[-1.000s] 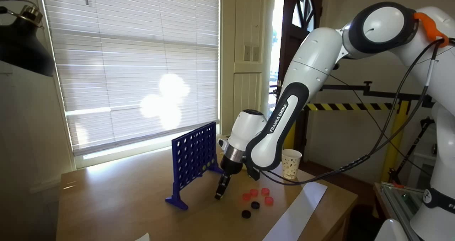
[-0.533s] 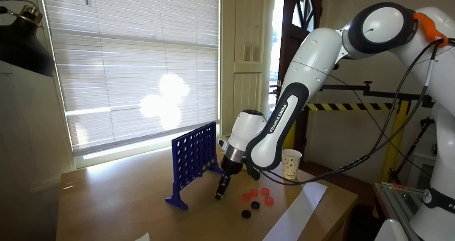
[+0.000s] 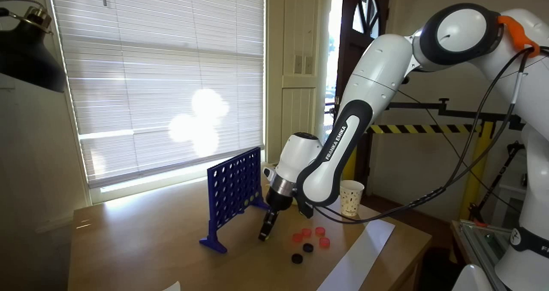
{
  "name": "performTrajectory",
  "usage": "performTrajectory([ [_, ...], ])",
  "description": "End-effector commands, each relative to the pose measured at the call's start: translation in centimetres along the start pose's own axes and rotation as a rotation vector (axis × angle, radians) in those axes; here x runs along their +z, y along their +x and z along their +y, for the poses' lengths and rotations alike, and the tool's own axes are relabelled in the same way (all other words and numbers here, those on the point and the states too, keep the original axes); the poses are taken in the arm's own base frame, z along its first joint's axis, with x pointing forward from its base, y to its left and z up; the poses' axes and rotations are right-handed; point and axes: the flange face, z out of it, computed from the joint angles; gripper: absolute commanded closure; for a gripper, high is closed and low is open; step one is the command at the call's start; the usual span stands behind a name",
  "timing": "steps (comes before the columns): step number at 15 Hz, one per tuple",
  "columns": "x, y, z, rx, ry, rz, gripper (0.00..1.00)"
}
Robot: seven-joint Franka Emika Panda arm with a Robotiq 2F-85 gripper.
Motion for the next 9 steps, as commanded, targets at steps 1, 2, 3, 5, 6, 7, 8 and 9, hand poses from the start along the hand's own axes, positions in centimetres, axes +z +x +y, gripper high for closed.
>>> performTrajectory([
  [1,0.25,-0.07,-0.13,0.004,0.005,0.014,0.55],
  [2,0.26,-0.09,-0.12,0.004,0.005,0.014,0.57],
  [3,0.27,-0.10,-0.10,0.005,0.005,0.013,0.59],
  [5,0.30,-0.12,-0.06,0.005,0.004,0.012,0.62],
  [6,0.31,-0.13,-0.04,0.006,0.004,0.011,0.65],
  [7,0.30,-0.11,-0.02,0.006,0.004,0.012,0.65],
  [8,0.26,-0.06,0.00,0.006,0.003,0.013,0.77],
  [9,0.30,-0.09,0.04,0.006,0.003,0.013,0.80],
])
